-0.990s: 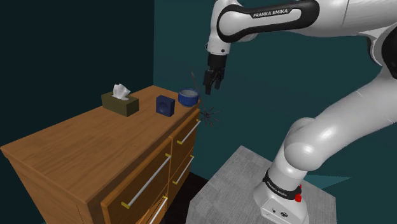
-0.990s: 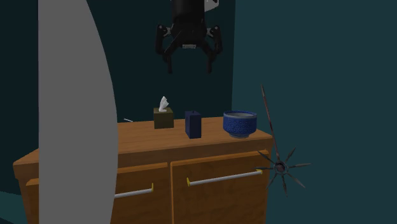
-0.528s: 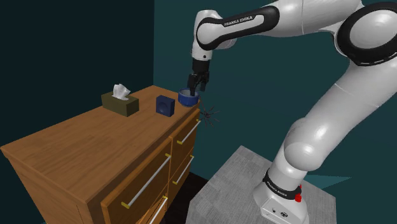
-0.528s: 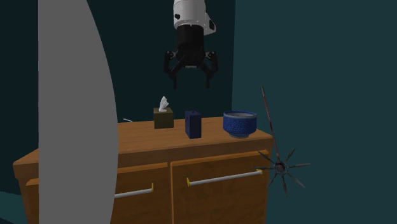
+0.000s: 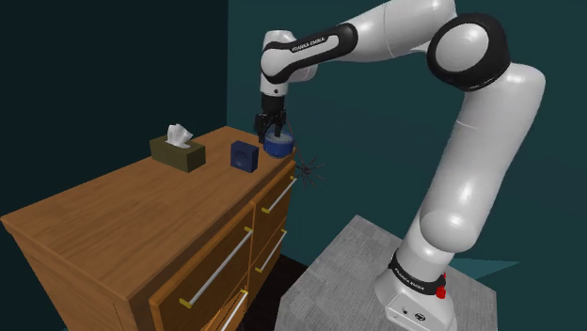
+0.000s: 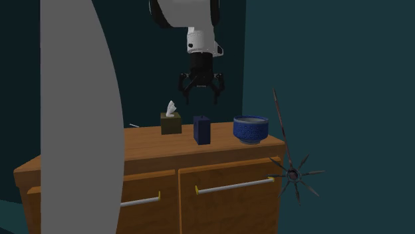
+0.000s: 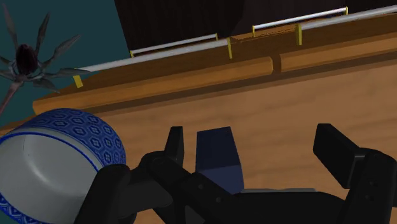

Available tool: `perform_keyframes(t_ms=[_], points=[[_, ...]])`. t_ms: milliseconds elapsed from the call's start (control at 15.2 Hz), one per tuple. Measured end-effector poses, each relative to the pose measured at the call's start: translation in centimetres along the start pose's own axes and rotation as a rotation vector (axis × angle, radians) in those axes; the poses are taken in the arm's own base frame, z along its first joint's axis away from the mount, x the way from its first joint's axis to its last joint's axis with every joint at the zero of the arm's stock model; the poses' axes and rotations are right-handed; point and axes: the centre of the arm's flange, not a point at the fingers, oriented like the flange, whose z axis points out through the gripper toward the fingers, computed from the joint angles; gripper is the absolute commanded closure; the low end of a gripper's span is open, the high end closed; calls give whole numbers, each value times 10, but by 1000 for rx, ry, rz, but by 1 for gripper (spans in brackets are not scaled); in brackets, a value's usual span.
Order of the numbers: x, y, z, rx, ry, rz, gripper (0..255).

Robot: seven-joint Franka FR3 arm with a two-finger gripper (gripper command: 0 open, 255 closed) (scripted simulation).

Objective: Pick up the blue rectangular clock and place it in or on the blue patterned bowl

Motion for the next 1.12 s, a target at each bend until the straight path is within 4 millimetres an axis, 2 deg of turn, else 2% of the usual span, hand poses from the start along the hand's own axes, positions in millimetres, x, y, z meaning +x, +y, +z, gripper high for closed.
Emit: perform_keyframes(t_ms=[594,792,1122], points=[[108,10,46,13,12,5,0],[120,10,62,15,14,6,0],[120,9,88,15,14,6,0]])
